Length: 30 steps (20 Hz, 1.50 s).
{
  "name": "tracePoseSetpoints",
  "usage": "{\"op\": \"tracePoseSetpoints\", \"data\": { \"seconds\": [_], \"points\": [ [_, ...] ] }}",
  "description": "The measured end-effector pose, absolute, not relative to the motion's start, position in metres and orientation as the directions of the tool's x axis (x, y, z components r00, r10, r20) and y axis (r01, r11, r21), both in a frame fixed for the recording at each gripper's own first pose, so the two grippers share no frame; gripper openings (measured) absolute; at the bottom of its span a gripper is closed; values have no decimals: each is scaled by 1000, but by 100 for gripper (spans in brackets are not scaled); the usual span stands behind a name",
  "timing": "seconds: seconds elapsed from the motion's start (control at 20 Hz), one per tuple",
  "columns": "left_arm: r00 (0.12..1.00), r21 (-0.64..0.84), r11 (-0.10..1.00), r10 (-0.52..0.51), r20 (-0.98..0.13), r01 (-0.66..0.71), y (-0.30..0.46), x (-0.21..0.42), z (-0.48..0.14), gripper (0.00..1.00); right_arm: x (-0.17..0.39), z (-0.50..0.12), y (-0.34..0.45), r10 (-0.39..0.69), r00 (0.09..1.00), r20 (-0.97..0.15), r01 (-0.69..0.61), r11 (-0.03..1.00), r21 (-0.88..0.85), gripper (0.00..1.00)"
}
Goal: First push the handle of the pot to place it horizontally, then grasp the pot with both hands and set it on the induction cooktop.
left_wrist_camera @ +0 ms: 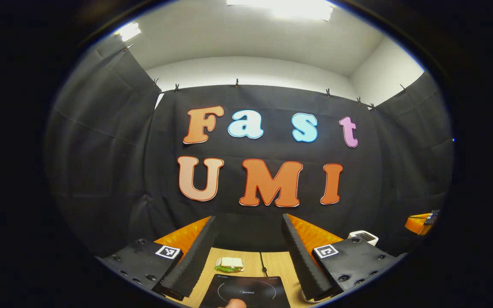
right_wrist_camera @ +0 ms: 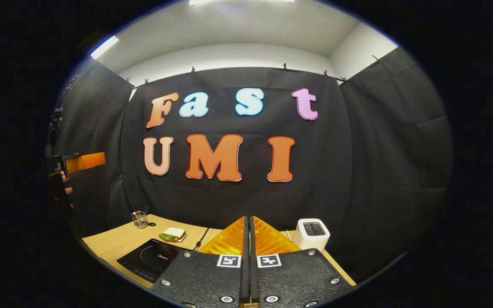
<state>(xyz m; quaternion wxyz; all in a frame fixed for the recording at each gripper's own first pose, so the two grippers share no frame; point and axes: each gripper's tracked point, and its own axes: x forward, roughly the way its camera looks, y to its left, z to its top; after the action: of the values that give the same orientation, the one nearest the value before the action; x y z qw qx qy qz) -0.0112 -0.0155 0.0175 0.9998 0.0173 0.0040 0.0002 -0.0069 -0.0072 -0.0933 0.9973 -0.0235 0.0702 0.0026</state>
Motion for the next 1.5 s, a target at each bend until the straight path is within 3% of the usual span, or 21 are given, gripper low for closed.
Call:
{"op": "tracePoseSetpoints", "data": {
  "seconds": [0.3, 0.35, 0.4, 0.9, 1.5],
  "points": [
    [1000, 38, 999, 8, -11, -8, -8, -11, 15, 97, -19, -139, -15, -14, 976, -218, 5, 999, -43, 0],
    [1000, 37, 999, 8, -11, -8, -7, -12, 14, 97, -23, -147, -18, -18, 972, -233, 8, 999, -42, 4],
    [1000, 37, 999, 9, -13, -8, -6, -11, 14, 97, -26, -155, -21, -23, 969, -247, 13, 999, -40, 0],
    [1000, 46, 999, 4, -30, -3, -8, -11, 4, 97, -65, -237, -60, -91, 910, -405, 82, 996, -38, 0],
    [999, 29, 1000, -3, -46, 4, -5, -9, -6, 97, -118, -334, -60, -78, 804, -589, 79, 997, -23, 0]
  ]
}}
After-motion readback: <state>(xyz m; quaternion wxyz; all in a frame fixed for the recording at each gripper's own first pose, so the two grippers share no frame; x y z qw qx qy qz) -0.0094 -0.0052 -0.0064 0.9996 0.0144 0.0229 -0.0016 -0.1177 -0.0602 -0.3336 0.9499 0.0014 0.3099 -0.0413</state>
